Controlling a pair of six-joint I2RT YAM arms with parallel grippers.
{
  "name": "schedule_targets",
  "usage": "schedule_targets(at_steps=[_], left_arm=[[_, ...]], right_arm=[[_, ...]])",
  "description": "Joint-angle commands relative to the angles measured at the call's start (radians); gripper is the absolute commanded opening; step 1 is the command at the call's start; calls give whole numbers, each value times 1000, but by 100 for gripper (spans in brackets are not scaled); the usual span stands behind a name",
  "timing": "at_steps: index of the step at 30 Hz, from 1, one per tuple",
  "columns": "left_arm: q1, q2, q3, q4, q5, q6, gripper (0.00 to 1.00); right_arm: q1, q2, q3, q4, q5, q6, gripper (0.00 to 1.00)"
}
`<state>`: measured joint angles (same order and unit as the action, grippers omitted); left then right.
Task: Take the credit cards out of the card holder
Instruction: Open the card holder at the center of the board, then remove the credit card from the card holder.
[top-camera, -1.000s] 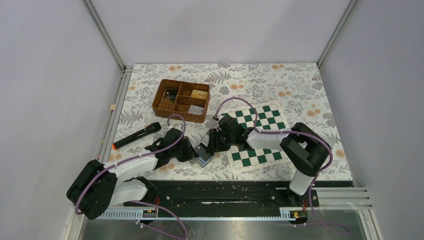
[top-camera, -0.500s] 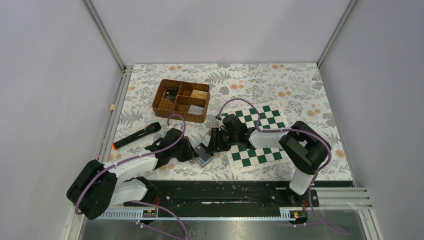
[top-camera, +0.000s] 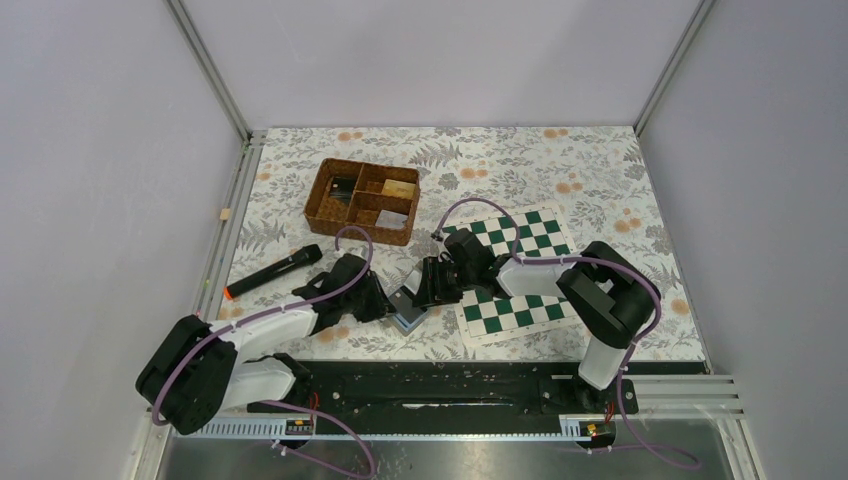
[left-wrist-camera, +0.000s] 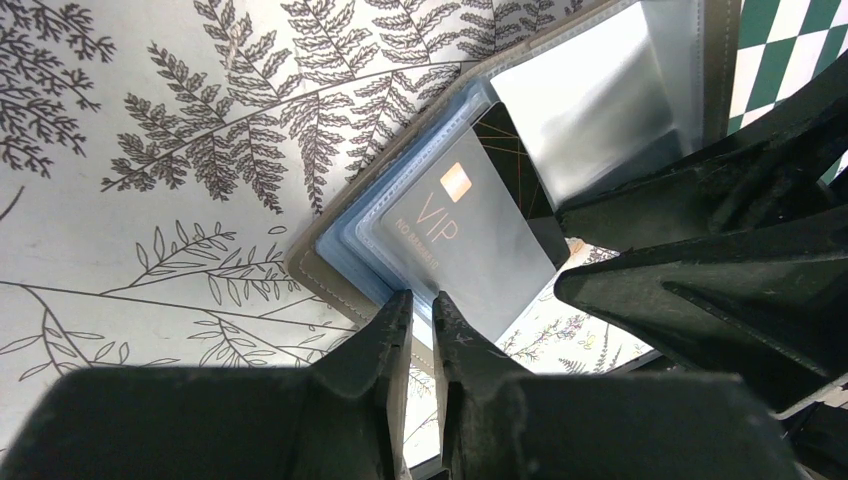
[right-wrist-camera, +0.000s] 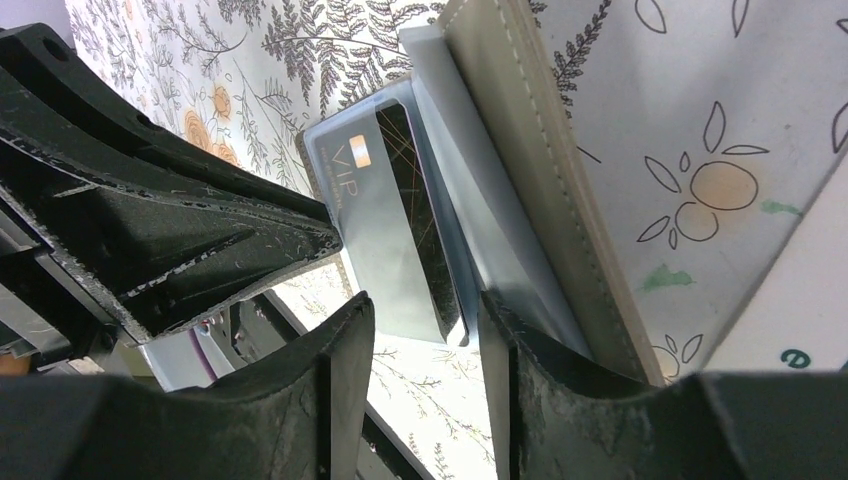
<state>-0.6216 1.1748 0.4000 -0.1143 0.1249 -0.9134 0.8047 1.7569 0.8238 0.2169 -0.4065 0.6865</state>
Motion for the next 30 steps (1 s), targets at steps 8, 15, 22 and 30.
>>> schedule_targets(at_steps=[8,15,22,30], left_arm=[[3,70,24,-87,-80,36,14],[3,72,23,-82,-72,38,14],[3,75,30,-77,-64,47,13],[3,89,37,-80,-65,51,13]], right_arm=[[-4,38,1,86,-91,68,47],[-5,32,-8,151,-152,94,29],[-7,27,-18,215,-200,103,23],[-18,38,-20,262,-242,122,14]])
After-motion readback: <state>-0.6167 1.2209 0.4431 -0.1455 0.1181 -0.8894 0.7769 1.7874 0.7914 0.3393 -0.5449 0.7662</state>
